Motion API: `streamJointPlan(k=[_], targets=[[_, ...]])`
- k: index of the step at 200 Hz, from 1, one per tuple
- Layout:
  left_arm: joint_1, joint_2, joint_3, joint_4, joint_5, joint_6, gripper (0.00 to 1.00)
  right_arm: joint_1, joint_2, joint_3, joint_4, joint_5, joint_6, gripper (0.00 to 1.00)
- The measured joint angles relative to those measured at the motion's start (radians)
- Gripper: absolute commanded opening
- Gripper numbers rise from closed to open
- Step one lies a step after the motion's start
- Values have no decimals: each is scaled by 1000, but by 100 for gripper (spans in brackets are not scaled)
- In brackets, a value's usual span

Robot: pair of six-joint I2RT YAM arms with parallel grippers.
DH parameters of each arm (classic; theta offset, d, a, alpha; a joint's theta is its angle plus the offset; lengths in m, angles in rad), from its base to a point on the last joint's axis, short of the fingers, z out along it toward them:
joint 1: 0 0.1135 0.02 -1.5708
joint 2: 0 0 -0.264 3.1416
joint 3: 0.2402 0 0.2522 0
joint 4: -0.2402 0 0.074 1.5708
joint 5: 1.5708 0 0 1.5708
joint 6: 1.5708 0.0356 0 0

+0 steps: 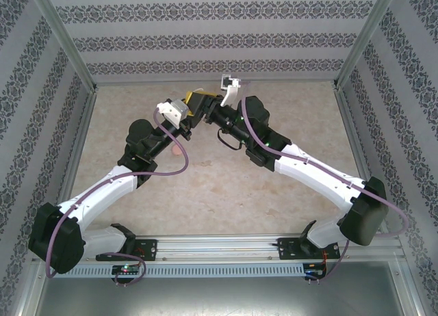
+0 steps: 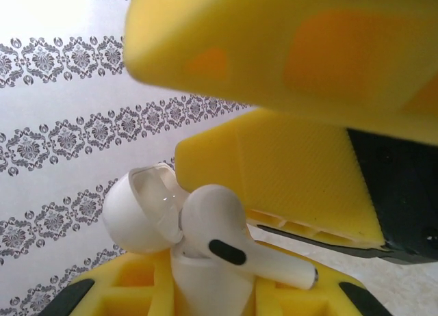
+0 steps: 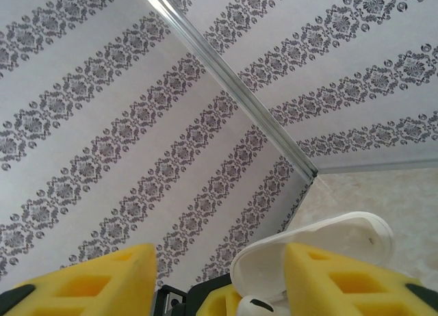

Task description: Insert the wireless bluetooth earbuds into the charging case

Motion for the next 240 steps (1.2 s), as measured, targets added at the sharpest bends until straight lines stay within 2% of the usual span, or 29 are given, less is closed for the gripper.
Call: streamJointPlan(k=[93, 191, 240], targets=[[-14, -4, -6, 74, 7, -46, 0, -43, -60, 24, -164, -2, -3, 59], [-25, -5, -96, 220, 2, -78, 0, -85, -255, -206, -373, -2, -38, 59], [-26, 70, -172, 274, -16, -83, 0, -99, -289, -268, -407, -3, -68, 58]])
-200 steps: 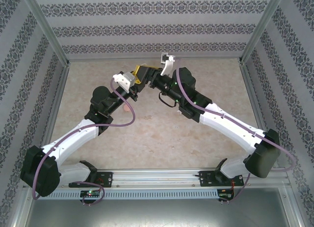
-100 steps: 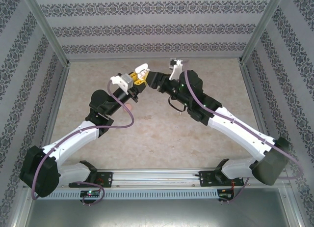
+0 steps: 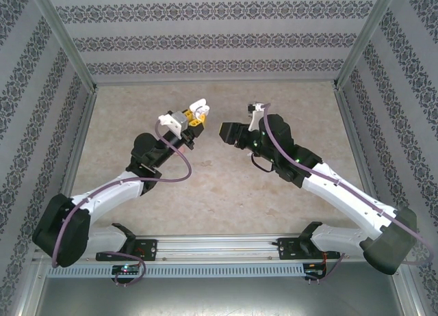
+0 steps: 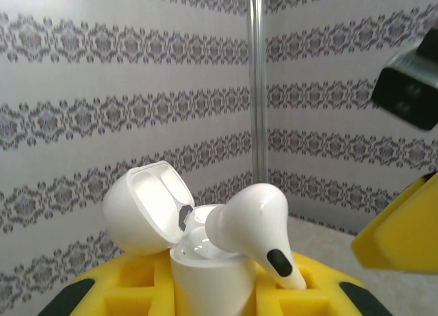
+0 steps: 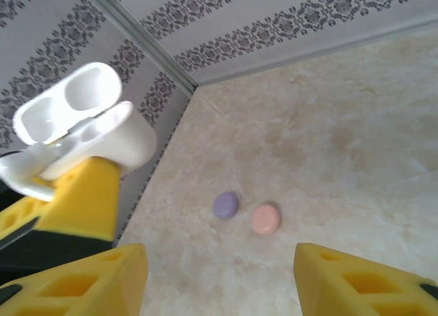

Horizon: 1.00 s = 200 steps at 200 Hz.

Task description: Insert the wireless bluetooth earbuds into the charging case

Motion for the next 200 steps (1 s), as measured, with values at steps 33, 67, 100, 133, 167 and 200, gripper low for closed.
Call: streamJointPlan(k=[33, 67, 100, 133, 167, 200], targets=[[0, 49, -27, 23, -7, -3, 0, 0, 1, -8, -6, -10, -33, 57], [0, 143, -61, 94, -6, -23, 0, -17, 33, 6, -6, -72, -122, 54], [0, 207, -64, 122, -3, -40, 0, -58, 83, 24, -6, -116, -168, 54], [0, 257, -64, 168, -3, -54, 0, -135, 113, 8, 9, -123, -142, 53], [0, 319, -64, 196, -2, -72, 0, -161, 122, -89, 40, -119, -99, 52], [0, 346, -64, 206, 9, -93, 0, -161, 126, -121, 79, -155, -86, 52]])
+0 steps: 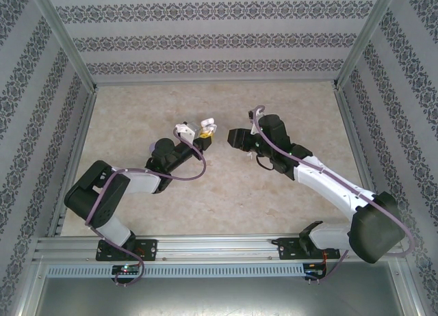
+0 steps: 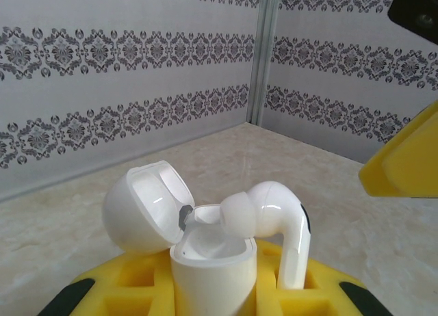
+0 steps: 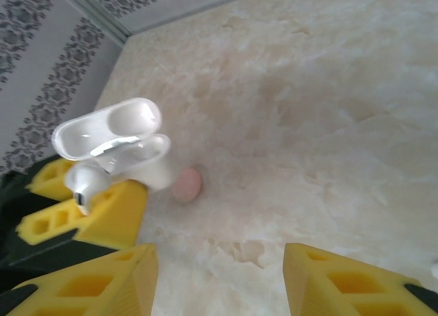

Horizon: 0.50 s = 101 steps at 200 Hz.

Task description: Insert the wireless bluetooth earbuds into the charging case

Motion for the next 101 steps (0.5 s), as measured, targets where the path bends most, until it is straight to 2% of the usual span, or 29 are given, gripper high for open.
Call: streamJointPlan(k=[61, 101], targets=[[0, -1, 0, 26, 30, -39, 0, 1, 9, 1, 175, -140, 30, 53], [0, -26, 0, 30, 53, -61, 0, 20, 58, 31, 215, -199, 31, 52]])
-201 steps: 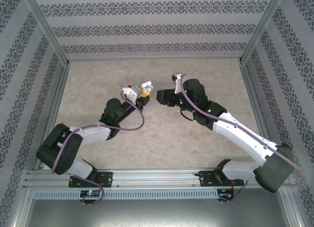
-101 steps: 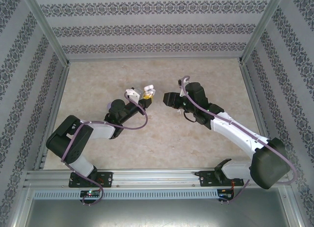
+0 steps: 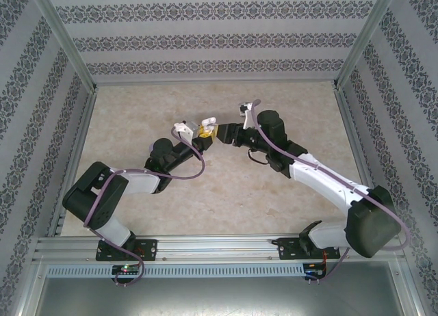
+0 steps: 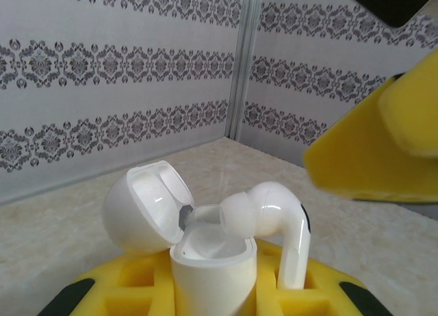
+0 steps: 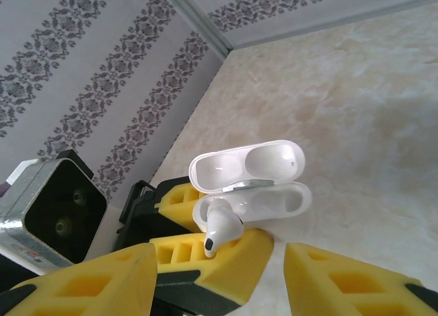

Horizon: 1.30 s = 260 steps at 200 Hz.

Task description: Insert the wireless bluetooth earbuds into the charging case

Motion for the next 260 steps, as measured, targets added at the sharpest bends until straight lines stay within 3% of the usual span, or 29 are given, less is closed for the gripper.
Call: streamJointPlan(k=[143, 260], targets=[[2, -53, 0, -1, 7, -29, 0, 7, 92, 78, 74, -109, -5, 51], [1, -54, 0, -5, 44, -36, 0, 26, 99, 107, 45, -109, -39, 44]])
